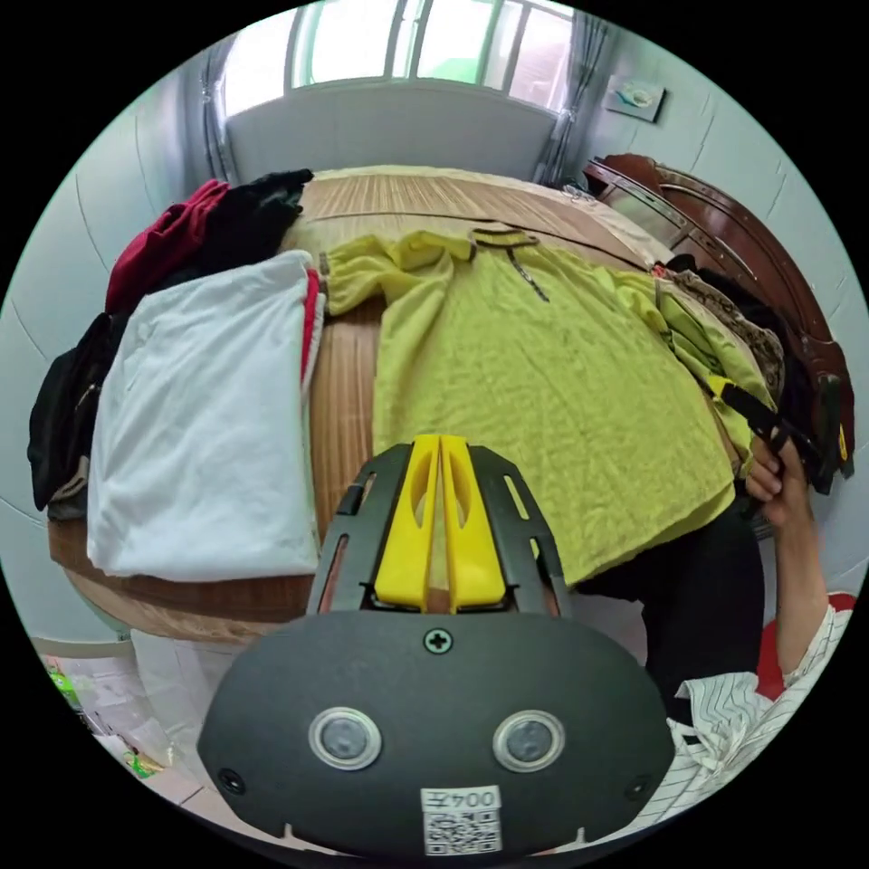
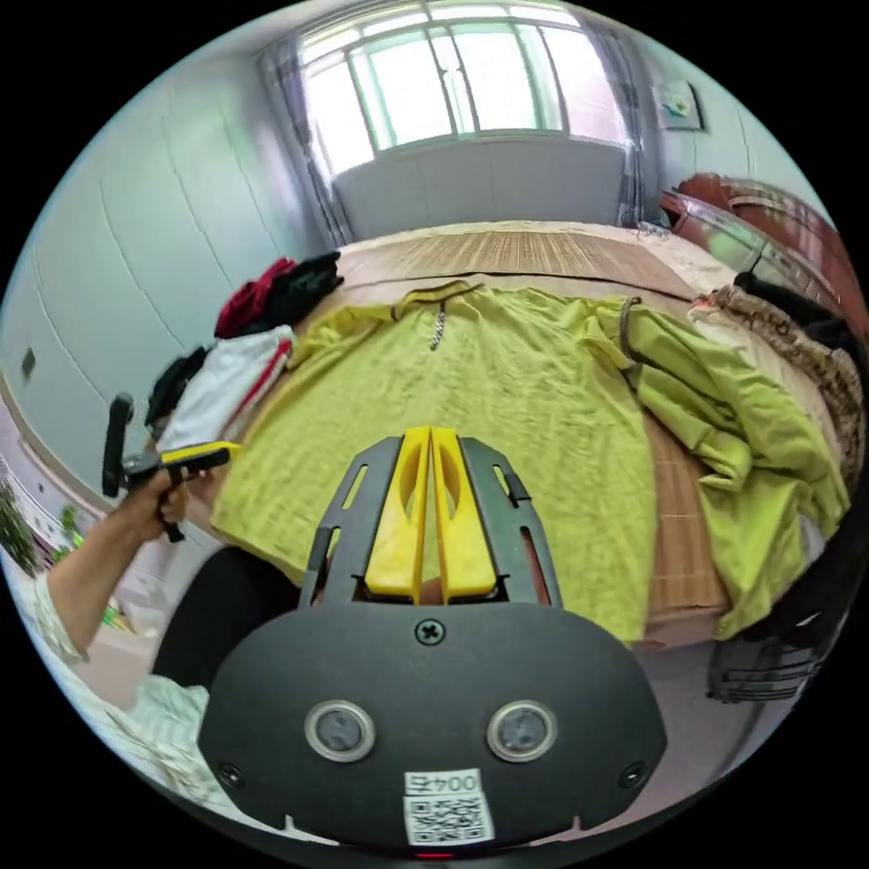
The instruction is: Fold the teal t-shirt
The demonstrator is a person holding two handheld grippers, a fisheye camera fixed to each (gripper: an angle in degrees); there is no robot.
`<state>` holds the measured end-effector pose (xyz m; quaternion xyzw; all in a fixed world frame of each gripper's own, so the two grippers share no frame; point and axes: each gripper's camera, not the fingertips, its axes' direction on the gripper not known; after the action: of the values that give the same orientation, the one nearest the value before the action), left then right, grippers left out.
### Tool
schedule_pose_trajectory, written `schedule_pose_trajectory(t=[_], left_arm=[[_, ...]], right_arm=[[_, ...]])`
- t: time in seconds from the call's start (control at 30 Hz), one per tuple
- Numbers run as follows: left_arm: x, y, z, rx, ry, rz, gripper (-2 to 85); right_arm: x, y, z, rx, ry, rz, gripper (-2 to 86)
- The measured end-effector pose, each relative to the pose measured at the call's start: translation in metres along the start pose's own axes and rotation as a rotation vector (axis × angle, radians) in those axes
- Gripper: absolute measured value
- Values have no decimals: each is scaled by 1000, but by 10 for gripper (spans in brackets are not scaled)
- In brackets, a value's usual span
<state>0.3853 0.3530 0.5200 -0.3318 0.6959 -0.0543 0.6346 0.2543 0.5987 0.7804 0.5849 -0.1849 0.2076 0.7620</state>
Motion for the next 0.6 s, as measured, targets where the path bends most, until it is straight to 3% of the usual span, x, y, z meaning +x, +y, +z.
schedule_pose_trajectory(t=[0.13,0.2,0.37,0.6], left_arm=[[-44,-112,22,14,-84,-9,38],[-57,-166,48,-22,-110,13,74],[-94,-298,156,-185,-221,41,120],[-110,-387,259,-264,-288,70,126]], right_arm=[[42,-36,74,-17,-334,199,-7],[49,-46,106,-29,-408,211,-7],[57,-43,174,-116,-470,147,-7],[70,-55,194,-159,-538,67,-7]])
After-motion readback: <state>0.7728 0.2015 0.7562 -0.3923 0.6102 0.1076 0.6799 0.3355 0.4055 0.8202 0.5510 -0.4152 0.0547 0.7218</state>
